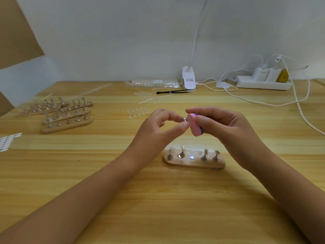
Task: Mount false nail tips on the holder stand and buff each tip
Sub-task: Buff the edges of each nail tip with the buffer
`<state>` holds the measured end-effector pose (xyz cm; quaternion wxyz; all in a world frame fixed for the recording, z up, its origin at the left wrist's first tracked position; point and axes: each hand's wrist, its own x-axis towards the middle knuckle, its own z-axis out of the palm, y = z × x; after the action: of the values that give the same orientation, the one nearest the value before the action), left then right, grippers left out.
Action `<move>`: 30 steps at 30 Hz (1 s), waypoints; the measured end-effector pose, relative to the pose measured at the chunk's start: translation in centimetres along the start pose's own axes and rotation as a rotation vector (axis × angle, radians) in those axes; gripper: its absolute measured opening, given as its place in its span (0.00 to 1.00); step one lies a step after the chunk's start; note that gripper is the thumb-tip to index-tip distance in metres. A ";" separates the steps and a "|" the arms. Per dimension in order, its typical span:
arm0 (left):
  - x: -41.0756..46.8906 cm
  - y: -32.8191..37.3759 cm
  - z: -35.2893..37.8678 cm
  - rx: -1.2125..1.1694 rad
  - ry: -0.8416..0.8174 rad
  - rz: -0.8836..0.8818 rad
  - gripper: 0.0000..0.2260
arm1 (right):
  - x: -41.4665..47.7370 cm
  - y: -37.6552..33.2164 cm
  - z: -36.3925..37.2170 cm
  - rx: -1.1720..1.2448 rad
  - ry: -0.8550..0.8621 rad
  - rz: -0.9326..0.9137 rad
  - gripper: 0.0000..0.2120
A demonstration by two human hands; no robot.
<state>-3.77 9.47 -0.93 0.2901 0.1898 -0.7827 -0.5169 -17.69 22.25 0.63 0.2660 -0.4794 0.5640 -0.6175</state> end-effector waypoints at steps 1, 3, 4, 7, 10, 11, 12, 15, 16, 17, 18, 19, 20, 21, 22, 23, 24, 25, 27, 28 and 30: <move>0.0 0.1 -0.2 -0.014 0.012 0.002 0.07 | -0.1 -0.1 0.0 -0.011 -0.024 0.000 0.15; 0.0 0.2 -0.4 -0.015 0.025 0.013 0.08 | -0.1 -0.1 0.1 -0.026 -0.034 -0.010 0.15; 0.0 0.1 -0.3 0.013 0.020 0.027 0.08 | 0.0 0.0 0.0 -0.018 -0.010 -0.022 0.15; -0.2 0.0 0.3 0.097 -0.024 0.051 0.09 | 0.1 0.0 -0.1 0.035 0.081 -0.058 0.15; -0.2 0.1 0.4 -0.026 -0.023 -0.007 0.09 | 0.0 -0.1 -0.2 0.025 0.013 -0.034 0.14; -0.1 0.1 0.2 -0.057 -0.012 -0.020 0.10 | 0.0 -0.1 -0.2 0.019 -0.009 -0.021 0.14; 0.0 0.1 0.0 -0.064 -0.006 -0.018 0.11 | 0.0 0.0 -0.1 0.021 -0.012 -0.017 0.14; 0.1 0.1 -0.2 0.000 -0.030 0.039 0.12 | 0.1 0.2 0.0 0.053 0.060 -0.046 0.13; 0.1 0.1 -0.2 0.008 -0.030 0.042 0.11 | 0.1 0.2 0.0 0.062 0.072 -0.052 0.14; 0.1 0.1 -0.3 -0.004 -0.025 0.033 0.09 | 0.0 0.2 0.0 0.064 0.060 -0.054 0.14; 0.2 0.2 -0.3 -0.028 -0.017 0.017 0.10 | 0.0 0.2 0.0 0.055 0.026 -0.049 0.14; 0.2 0.2 -0.4 -0.056 -0.011 -0.004 0.11 | -0.1 0.2 0.1 0.038 -0.013 -0.040 0.14; 0.3 0.2 -0.5 -0.076 -0.008 -0.023 0.13 | -0.1 0.2 0.1 0.021 -0.034 -0.037 0.14; 0.3 0.3 -0.6 -0.081 -0.011 -0.034 0.15 | -0.1 0.3 0.2 0.013 -0.025 -0.042 0.14; 0.3 0.3 -0.6 -0.072 -0.023 -0.036 0.17 | -0.1 0.4 0.3 0.018 0.011 -0.057 0.13; 0.2 0.4 -0.5 -0.058 -0.040 -0.034 0.18 | 0.0 0.4 0.2 0.031 0.055 -0.071 0.13; 0.2 0.4 -0.3 -0.048 -0.057 -0.034 0.18 | 0.0 0.5 0.2 0.043 0.086 -0.082 0.13; 0.1 0.4 -0.2 -0.046 -0.068 -0.040 0.19 | 0.0 0.4 0.1 0.048 0.093 -0.083 0.13; 0.0 0.4 0.0 -0.049 -0.076 -0.061 0.19 | 0.0 0.3 0.0 0.032 0.024 -0.060 0.13; 0.0 0.5 0.0 -0.047 -0.077 -0.069 0.18 | -0.1 0.2 -0.1 0.016 -0.012 -0.048 0.14; 0.0 0.5 -0.1 -0.052 -0.079 -0.076 0.19 | -0.1 0.2 -0.1 0.007 -0.003 -0.059 0.14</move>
<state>-3.76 9.61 -0.41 0.2441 0.1911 -0.7721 -0.5548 -17.78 22.30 0.43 0.2499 -0.4958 0.5472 -0.6264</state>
